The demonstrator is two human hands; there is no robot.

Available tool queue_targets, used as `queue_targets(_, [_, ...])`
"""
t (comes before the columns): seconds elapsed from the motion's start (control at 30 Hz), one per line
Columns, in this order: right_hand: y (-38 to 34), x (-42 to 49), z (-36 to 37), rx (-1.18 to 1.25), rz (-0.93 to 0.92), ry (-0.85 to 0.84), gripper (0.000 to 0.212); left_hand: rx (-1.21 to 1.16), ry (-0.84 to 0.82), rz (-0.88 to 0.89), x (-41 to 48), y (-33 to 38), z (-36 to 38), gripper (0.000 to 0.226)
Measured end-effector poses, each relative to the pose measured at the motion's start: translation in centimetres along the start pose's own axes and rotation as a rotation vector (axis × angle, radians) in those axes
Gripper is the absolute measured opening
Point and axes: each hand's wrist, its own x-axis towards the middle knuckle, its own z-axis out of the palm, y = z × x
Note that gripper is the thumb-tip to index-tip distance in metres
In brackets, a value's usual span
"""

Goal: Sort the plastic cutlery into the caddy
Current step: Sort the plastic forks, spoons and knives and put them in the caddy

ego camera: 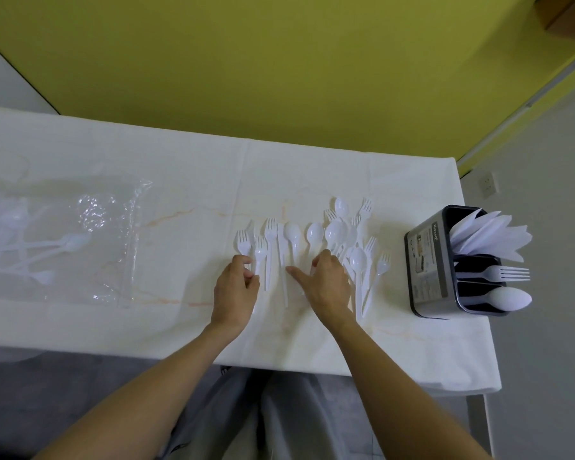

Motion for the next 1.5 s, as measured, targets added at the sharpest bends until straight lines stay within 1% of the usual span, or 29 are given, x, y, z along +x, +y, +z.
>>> queue_targets(0.03, [-0.1, 0.2, 0.1, -0.007, 0.008, -0.009, 0.048, -0.002, 0.000, 0.001, 0.0, 0.0, 0.0, 0.028])
queue_targets(0.13, [-0.1, 0.7, -0.3, 0.096, 0.056, -0.023, 0.019, -0.019, 0.011, 0.005, -0.1, 0.0, -0.2, 0.028])
queue_targets(0.17, [0.1, 0.7, -0.4, 0.138, 0.070, -0.028, 0.015, -0.026, 0.023, 0.003, -0.1, 0.0, -0.2, 0.027])
queue_targets(0.3, [1.2, 0.7, -1.1, 0.315, 0.136, 0.042, 0.013, -0.073, 0.068, -0.016, 0.0, 0.4, -0.3, 0.025])
queue_targets(0.4, [2.5, 0.9, -1.8, 0.317, 0.176, 0.096, 0.011, -0.105, 0.068, -0.014, 0.0, 0.7, -0.1, 0.023])
queue_targets(0.47, [3.1, 1.1, -2.1, 0.314, 0.183, 0.117, 0.012, -0.113, 0.068, -0.019, 0.0, 0.8, 0.0, 0.024])
queue_targets(0.53, [3.4, 1.1, -2.1, 0.318, 0.174, 0.152, 0.021, -0.131, 0.064, -0.031, -0.2, 0.9, 0.0, 0.025])
queue_targets(0.57, [3.3, 1.0, -2.0, 0.306, 0.155, 0.176, 0.026, -0.142, 0.056, -0.037, -0.3, 0.9, 0.0, 0.026])
queue_targets(0.63, [2.8, 0.7, -1.6, 0.232, 0.071, 0.197, 0.024, -0.160, 0.043, -0.043, -0.5, 1.0, 0.0, 0.028])
queue_targets(0.7, [2.0, 0.3, -1.1, 0.098, -0.048, 0.131, 0.021, -0.176, 0.045, -0.043, -0.8, 1.0, -0.1, 0.029])
queue_targets(0.77, [1.1, 0.2, -0.4, -0.019, -0.122, 0.040, 0.025, -0.199, 0.061, -0.049, -1.0, 1.1, -0.1, 0.028])
queue_targets(0.83, [0.3, 0.2, 0.0, -0.056, -0.110, -0.008, 0.023, -0.221, 0.086, -0.060, -1.1, 1.2, -0.1, 0.026])
queue_targets(0.93, [-0.2, 0.8, 0.3, -0.023, -0.043, -0.032, 0.011, -0.223, 0.114, -0.050, -1.0, 1.3, -0.3, 0.025])
queue_targets(1.03, [-0.3, 1.2, 0.0, 0.098, 0.025, -0.077, 0.020, -0.232, 0.150, -0.056, -0.9, 1.1, -0.4, 0.024])
queue_targets(1.13, [-0.8, 1.0, -0.1, 0.191, 0.044, -0.128, 0.013, -0.273, 0.208, -0.129, -0.4, 1.0, -0.5, 0.022])
queue_targets(1.23, [-1.5, 0.9, 0.6, 0.233, 0.022, -0.177, 0.021, -0.303, 0.243, -0.180, 0.2, 1.1, -0.6, 0.022])
queue_targets(1.37, [-2.2, 1.0, 1.8, 0.192, 0.000, -0.191, 0.023, -0.304, 0.264, -0.183, 0.5, 1.1, -0.9, 0.022])
queue_targets(1.43, [-2.4, 1.2, 2.2, 0.161, -0.004, -0.171, 0.031, -0.294, 0.245, -0.177, 0.6, 1.0, -0.8, 0.021])
queue_targets(1.5, [-2.3, 1.3, 2.1, 0.138, 0.007, -0.159, 0.035, -0.274, 0.179, -0.156, 0.6, 1.0, -0.6, 0.018])
